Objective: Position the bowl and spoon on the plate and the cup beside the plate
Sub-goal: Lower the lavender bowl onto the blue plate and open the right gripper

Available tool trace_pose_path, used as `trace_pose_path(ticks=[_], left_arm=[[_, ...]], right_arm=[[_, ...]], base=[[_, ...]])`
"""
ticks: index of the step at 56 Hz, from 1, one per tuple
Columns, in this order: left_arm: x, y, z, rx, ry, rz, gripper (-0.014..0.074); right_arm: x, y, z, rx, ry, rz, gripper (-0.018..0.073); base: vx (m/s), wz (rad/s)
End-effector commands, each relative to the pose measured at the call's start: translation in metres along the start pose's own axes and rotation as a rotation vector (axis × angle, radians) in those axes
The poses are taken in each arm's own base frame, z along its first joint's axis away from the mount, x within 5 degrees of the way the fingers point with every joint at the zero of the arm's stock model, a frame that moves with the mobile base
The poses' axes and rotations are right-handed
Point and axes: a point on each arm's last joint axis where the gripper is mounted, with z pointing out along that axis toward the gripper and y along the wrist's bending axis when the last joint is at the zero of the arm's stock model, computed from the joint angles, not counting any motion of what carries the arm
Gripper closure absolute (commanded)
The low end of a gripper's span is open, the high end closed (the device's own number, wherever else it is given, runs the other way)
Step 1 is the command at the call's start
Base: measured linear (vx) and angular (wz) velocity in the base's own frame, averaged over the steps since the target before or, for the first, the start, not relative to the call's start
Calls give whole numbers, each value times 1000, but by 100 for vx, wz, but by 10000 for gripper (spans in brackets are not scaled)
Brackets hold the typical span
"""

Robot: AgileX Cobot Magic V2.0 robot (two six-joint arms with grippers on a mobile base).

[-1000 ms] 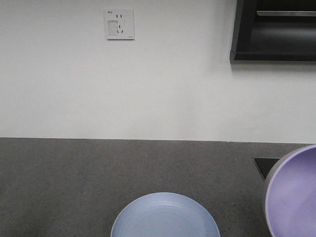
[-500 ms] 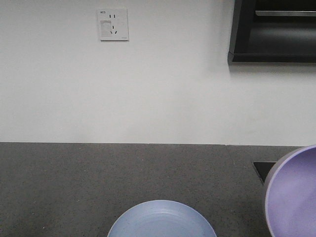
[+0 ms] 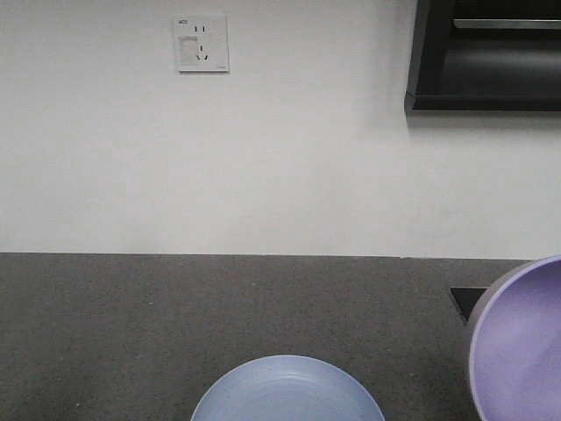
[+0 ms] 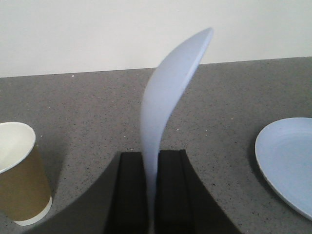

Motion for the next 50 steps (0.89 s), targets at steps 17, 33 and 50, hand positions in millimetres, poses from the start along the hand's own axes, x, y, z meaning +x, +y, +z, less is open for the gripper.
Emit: trace_pose_path(ticks=[17,33,50], left_arm=[[-14,-2,-2,19,-90,-2,603],[-13,-2,-2,18,-83,-2,603],[-11,-1,-1,14,-58,-1,603]], right_arm=[[-11,1,40,-58,210,16,568],[-27,13,127,-207,500,11,568],[9,82,222,-357,669,22,568]], base=[[0,0],[0,0],[0,0]])
